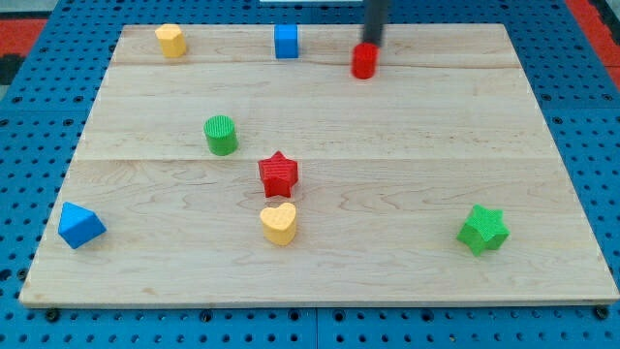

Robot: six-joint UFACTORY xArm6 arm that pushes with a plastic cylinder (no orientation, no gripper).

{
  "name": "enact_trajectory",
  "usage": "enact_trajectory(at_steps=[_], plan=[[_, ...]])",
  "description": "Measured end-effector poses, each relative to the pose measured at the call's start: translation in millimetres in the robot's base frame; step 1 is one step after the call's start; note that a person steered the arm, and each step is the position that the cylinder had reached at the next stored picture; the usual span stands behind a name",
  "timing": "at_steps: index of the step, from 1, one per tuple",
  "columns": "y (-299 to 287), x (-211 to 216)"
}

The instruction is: Move the green circle towards the top right side of the board

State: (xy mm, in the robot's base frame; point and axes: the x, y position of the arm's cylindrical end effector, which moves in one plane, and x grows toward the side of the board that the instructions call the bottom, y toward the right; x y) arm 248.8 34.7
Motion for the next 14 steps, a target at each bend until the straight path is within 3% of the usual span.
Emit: enact_trajectory(at_steps=[1, 2, 3, 5, 6, 7, 8, 11, 12, 13, 14], plan=[[-22, 8], [-135, 46], [-197, 113], [-196, 187], [-145, 175], [-132, 163], [-195, 161], [10, 93], [16, 98], [28, 54], [74, 43]])
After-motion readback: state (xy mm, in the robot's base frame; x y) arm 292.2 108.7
